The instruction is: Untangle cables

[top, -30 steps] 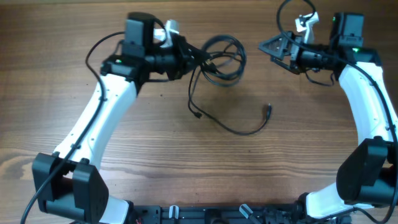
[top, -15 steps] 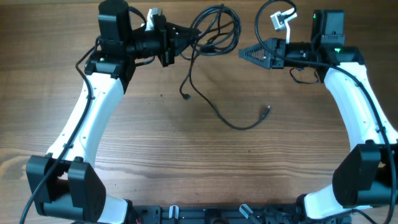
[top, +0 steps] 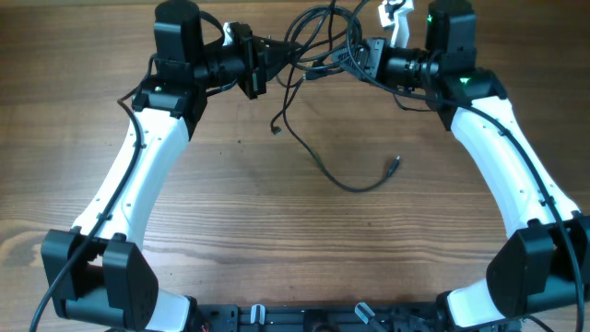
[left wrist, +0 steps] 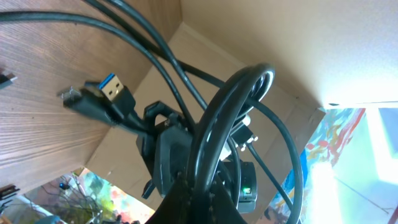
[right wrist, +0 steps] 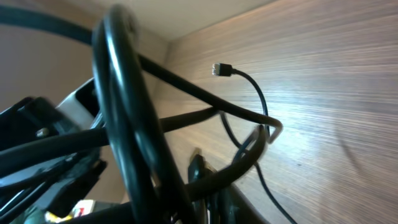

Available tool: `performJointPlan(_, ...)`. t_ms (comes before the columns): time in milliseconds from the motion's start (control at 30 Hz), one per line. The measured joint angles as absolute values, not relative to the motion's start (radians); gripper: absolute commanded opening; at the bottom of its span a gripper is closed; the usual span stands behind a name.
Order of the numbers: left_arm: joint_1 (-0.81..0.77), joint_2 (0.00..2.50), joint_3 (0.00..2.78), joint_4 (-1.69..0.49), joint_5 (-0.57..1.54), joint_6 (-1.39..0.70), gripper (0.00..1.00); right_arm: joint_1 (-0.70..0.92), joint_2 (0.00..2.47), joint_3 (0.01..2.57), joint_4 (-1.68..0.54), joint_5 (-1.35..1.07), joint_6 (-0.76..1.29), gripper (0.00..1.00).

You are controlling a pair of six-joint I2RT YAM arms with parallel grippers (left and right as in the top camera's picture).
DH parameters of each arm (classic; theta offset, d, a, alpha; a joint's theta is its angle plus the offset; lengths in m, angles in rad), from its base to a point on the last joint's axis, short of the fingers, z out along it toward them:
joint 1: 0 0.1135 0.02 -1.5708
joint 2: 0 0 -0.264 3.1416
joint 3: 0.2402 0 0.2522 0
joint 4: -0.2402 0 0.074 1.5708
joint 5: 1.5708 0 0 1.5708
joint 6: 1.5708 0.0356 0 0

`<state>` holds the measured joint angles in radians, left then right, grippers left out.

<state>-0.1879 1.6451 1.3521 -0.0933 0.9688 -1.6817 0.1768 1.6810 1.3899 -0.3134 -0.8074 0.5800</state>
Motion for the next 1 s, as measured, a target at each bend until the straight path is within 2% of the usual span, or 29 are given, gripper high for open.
performJointPlan(133, -0.188, 1.645, 1.352, -0.099, 0.971, -1.554, 0.04, 0.117, 1.681, 1.39, -0.42, -0.788, 0.576, 0.04)
performJointPlan(233, -0.184, 1.645, 1.353, -0.226, 0.985, -1.33, 0.04, 0.043, 1.678, 1.391, -0.555, -0.809, 0.48, 0.04)
performJointPlan(400, -0.109, 1.645, 1.353, -0.437, 1.024, -0.847, 0.04, -0.014, 1.677, 1.391, -0.676, -0.836, 0.138, 0.04)
performJointPlan(467, -0.087, 1.645, 1.353, -0.56, 1.031, -0.665, 0.04, -0.014, 1.676, 1.391, -0.653, -0.79, 0.073, 0.04)
performJointPlan(533, -0.083, 1.644, 1.357, -0.69, 1.038, -0.477, 0.04, -0.012, 1.675, 1.39, -0.537, -0.756, 0.037, 0.04)
performJointPlan(633, -0.082, 1.644, 1.366, -0.793, 1.018, -0.301, 0.04, 0.003, 1.675, 1.38, -0.398, -0.761, 0.063, 0.04)
performJointPlan(867, -0.076, 1.621, 1.528, -0.833, 0.847, -0.211, 0.04, 0.006, 1.616, 1.429, -0.358, -0.834, 0.208, 0.04)
performJointPlan(900, -0.074, 1.61, 1.583, -0.835, 0.833, -0.212, 0.1, -0.003, 1.577, 1.448, -0.357, -0.865, 0.231, 0.04)
performJointPlan(933, -0.071, 1.576, 1.645, -0.835, 0.821, -0.215, 0.2, -0.008, 1.546, 1.458, -0.358, -0.892, 0.247, 0.04)
performJointPlan(967, -0.069, 1.539, 1.671, -0.837, 0.809, -0.218, 0.33, -0.014, 1.507, 1.462, -0.365, -0.921, 0.27, 0.04)
performJointPlan(1000, -0.065, 1.493, 1.683, -0.849, 0.773, -0.223, 0.4, -0.023, 1.475, 1.463, -0.366, -0.931, 0.29, 0.04)
